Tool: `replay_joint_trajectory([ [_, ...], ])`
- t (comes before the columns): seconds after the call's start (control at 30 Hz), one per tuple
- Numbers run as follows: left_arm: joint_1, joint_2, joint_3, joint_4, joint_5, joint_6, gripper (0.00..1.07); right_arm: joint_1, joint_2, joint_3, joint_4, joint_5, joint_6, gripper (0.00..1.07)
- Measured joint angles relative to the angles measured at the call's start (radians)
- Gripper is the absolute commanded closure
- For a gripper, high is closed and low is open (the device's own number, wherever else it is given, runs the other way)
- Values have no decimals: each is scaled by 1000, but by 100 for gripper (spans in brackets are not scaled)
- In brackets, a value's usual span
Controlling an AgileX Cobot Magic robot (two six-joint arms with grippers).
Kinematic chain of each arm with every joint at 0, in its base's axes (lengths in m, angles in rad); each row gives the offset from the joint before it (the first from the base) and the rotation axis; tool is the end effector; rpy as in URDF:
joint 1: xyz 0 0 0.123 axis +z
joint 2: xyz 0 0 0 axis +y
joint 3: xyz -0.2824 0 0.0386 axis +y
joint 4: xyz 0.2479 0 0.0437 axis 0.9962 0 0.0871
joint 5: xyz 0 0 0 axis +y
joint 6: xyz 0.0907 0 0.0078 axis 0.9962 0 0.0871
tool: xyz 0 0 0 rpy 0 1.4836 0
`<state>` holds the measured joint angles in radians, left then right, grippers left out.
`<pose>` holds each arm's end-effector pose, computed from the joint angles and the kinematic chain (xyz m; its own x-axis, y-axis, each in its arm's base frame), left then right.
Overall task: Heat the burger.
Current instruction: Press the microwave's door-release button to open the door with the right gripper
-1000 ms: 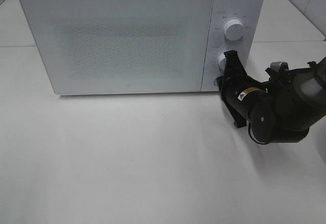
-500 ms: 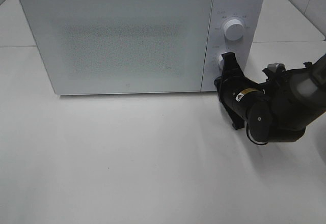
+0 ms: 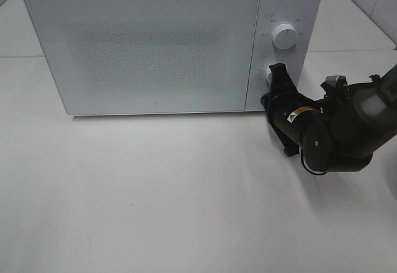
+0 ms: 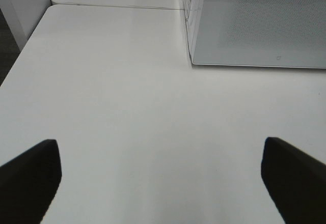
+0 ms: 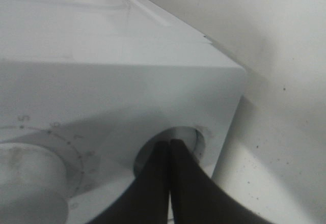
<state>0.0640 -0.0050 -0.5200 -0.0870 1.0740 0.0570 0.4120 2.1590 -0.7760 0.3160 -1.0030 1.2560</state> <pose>-0.0082 -0.0075 0.2818 -0.4431 -0.0130 -0.8964 0.0114 0.9997 -0.0201 0.3408 0.1229 0.0737 -0.1967 0.9568 -0.2140 0.2598 0.2613 0.9296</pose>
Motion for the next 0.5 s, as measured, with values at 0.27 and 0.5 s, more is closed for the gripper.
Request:
replay_joint_trajectory([
  [0.27,0,0,0,0,0,0,7,0,2,-13,8,15,-6,107],
  [0.5,0,0,0,0,0,0,7,-2,3,-16,11,18,-6,107],
])
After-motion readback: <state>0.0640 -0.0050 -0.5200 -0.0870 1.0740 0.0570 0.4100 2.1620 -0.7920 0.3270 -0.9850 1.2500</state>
